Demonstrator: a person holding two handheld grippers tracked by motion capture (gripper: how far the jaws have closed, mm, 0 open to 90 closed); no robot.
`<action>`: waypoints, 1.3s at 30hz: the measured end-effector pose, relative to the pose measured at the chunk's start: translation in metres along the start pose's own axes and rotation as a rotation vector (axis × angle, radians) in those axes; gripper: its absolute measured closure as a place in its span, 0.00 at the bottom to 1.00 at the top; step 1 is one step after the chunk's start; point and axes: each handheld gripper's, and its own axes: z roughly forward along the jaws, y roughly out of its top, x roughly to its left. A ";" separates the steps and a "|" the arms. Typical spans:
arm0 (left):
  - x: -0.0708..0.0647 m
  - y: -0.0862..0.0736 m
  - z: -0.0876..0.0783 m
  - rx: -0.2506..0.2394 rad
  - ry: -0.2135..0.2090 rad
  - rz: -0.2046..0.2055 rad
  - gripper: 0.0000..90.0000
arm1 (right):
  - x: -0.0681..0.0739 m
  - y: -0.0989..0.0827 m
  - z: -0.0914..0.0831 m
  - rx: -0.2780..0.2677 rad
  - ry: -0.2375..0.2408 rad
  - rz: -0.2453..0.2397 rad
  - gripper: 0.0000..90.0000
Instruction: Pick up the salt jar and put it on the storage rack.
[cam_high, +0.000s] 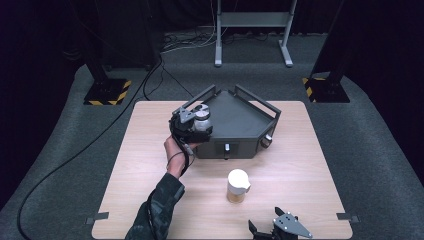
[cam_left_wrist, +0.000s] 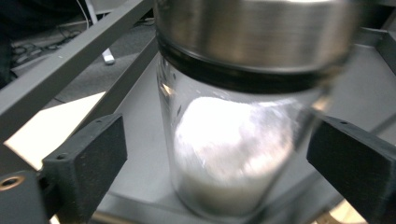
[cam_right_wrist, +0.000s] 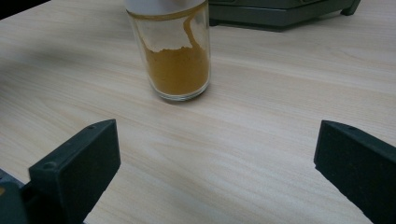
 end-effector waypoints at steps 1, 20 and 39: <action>0.000 -0.001 -0.003 0.004 -0.003 0.009 0.01 | 0.000 0.000 0.000 -0.001 -0.001 -0.004 0.00; -0.015 -0.056 -0.063 0.069 -0.001 0.102 0.00 | 0.002 -0.001 0.001 -0.003 -0.010 -0.006 0.00; -0.015 -0.138 -0.081 0.314 0.088 -0.020 0.00 | 0.001 -0.005 0.002 -0.025 -0.012 0.018 0.00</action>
